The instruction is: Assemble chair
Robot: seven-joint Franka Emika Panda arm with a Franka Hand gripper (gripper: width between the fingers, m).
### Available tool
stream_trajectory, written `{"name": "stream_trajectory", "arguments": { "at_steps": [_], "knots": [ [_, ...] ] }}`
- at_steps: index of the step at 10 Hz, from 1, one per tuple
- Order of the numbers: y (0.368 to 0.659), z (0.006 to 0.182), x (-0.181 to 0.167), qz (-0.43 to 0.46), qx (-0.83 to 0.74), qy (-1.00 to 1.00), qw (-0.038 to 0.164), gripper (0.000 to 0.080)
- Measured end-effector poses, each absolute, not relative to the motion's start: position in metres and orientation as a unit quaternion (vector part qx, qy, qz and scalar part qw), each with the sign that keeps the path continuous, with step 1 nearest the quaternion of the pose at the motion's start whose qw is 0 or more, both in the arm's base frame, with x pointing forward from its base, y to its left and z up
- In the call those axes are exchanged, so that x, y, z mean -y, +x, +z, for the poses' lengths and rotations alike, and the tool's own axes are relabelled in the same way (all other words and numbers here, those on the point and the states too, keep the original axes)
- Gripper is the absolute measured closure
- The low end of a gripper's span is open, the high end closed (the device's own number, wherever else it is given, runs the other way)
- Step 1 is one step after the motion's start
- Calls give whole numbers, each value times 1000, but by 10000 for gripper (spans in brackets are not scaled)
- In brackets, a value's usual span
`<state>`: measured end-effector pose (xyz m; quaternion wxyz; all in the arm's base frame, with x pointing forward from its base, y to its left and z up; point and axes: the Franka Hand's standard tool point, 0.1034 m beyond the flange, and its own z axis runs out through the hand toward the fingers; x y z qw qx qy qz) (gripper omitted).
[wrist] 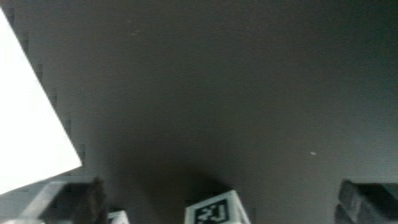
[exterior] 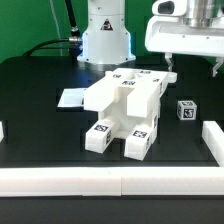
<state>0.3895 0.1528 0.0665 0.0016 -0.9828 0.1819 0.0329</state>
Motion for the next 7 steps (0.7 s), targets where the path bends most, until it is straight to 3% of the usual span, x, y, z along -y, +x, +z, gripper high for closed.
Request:
{"name": "stream_trajectory", "arguments": {
  "at_steps": [7],
  "knots": [
    [426,74,-88,16,-138,-990,5,151]
  ]
}}
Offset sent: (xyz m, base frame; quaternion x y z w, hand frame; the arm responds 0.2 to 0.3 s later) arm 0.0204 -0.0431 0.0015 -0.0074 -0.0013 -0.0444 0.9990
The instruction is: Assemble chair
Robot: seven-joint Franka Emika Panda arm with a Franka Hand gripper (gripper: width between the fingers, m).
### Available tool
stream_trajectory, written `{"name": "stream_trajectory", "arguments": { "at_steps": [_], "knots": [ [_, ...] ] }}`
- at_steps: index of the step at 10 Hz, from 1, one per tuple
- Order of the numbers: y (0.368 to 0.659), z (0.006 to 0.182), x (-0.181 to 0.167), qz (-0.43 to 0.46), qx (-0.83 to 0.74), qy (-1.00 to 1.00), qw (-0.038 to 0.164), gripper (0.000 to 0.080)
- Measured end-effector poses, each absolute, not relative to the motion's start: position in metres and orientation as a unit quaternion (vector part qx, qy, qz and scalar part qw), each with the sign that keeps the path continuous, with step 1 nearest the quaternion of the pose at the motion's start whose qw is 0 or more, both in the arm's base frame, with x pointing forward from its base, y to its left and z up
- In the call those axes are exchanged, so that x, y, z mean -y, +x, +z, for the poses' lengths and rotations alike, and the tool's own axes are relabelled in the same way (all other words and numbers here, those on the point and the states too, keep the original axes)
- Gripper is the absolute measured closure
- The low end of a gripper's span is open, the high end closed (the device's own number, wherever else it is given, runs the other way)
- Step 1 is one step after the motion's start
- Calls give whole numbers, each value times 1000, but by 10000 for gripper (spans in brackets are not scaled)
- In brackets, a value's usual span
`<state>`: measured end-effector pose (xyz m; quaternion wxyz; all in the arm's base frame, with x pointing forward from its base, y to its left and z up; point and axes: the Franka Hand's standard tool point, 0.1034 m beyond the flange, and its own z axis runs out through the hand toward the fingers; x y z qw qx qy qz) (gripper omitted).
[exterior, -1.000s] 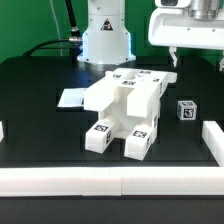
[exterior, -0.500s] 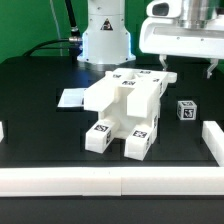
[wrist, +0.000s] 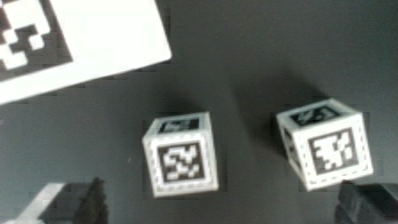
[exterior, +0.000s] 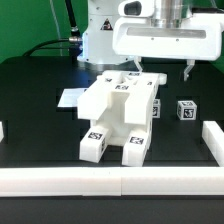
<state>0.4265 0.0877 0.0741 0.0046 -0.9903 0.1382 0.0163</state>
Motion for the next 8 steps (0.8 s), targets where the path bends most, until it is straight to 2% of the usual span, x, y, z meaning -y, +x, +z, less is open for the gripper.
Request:
{"name": "stream_trajectory", "arguments": {
  "at_steps": [5,8],
  "knots": [
    [428,75,-90,14,-136,-991,5,151],
    [459,78,-78,4,-112,-994,3,151]
  ]
}}
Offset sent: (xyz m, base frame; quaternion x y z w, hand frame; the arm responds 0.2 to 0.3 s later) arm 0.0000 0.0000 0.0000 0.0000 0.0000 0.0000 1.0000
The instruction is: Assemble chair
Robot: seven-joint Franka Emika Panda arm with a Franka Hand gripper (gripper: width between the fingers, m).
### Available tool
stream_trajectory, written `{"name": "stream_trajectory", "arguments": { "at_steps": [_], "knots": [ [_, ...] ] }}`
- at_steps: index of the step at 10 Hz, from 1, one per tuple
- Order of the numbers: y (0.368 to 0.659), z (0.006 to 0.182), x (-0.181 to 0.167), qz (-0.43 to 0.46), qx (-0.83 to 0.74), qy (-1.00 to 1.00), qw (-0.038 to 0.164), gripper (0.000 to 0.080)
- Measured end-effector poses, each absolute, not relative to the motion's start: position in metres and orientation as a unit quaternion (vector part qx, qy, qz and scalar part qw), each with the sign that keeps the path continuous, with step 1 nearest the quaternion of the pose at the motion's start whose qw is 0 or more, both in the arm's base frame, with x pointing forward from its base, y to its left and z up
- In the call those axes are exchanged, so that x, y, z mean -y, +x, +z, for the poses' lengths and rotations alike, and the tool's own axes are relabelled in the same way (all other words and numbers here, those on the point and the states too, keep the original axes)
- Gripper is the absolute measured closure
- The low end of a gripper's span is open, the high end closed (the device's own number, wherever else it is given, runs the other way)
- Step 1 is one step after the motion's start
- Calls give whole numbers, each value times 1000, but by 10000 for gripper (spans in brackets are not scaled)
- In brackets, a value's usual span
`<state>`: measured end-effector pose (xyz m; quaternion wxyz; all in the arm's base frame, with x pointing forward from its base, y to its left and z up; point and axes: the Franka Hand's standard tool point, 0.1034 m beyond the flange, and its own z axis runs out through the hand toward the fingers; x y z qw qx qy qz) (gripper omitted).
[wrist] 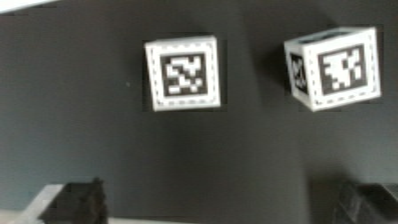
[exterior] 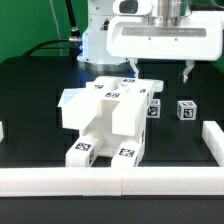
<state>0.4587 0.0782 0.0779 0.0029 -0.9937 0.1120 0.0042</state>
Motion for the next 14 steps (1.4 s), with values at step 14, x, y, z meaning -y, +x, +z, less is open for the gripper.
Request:
{"name": "stream_trajectory", "arguments": {
  "at_steps": [14],
  "knots": [
    [457,69,-121,23,-122,-992,0,151]
  ]
}}
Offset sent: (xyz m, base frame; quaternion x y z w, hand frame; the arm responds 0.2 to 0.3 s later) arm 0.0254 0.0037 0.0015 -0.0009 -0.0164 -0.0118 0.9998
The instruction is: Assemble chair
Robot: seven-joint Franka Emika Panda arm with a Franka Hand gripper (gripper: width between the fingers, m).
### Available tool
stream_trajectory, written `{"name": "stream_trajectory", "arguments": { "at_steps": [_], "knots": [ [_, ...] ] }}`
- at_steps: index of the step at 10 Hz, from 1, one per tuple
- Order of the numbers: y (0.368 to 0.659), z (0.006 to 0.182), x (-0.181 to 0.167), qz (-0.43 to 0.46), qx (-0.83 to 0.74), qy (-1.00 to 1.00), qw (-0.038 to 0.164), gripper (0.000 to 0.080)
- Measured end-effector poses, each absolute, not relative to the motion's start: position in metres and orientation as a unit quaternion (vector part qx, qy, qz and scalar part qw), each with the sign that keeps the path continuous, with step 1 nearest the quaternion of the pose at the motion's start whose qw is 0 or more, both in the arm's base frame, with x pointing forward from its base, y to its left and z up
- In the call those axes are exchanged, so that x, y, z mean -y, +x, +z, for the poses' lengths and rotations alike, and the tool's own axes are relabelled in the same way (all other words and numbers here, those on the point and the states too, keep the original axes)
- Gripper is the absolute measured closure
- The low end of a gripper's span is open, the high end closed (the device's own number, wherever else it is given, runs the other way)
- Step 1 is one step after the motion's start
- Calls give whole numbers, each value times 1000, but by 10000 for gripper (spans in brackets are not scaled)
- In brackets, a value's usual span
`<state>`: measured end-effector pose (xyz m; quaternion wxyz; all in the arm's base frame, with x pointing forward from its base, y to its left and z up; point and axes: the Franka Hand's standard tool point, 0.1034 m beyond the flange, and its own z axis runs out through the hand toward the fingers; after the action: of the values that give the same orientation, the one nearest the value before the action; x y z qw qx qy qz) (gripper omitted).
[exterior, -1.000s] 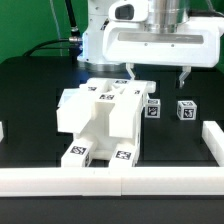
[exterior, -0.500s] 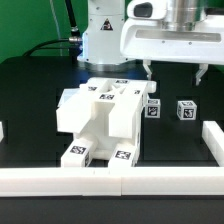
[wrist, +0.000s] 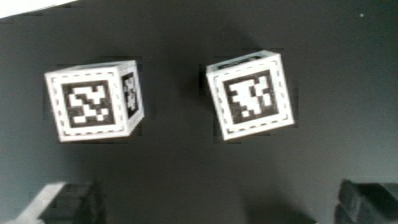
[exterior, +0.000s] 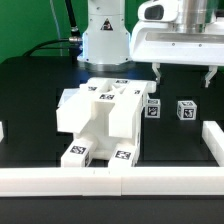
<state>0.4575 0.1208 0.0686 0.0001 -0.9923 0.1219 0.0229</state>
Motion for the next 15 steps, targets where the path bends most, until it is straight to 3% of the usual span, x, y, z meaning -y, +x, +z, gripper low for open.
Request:
{"name": "stream_trajectory", "arguments": {
  "at_steps": [4,8,14,15],
  "knots": [
    [454,55,-138,19,-103,-994,-7,151],
    [442,20,-140,31,-111,-993,-27,151],
    [438,7,-140,39,-109,-993,-37,151],
    [439,8,-139,38,-110,-992,-36,260]
  ]
}}
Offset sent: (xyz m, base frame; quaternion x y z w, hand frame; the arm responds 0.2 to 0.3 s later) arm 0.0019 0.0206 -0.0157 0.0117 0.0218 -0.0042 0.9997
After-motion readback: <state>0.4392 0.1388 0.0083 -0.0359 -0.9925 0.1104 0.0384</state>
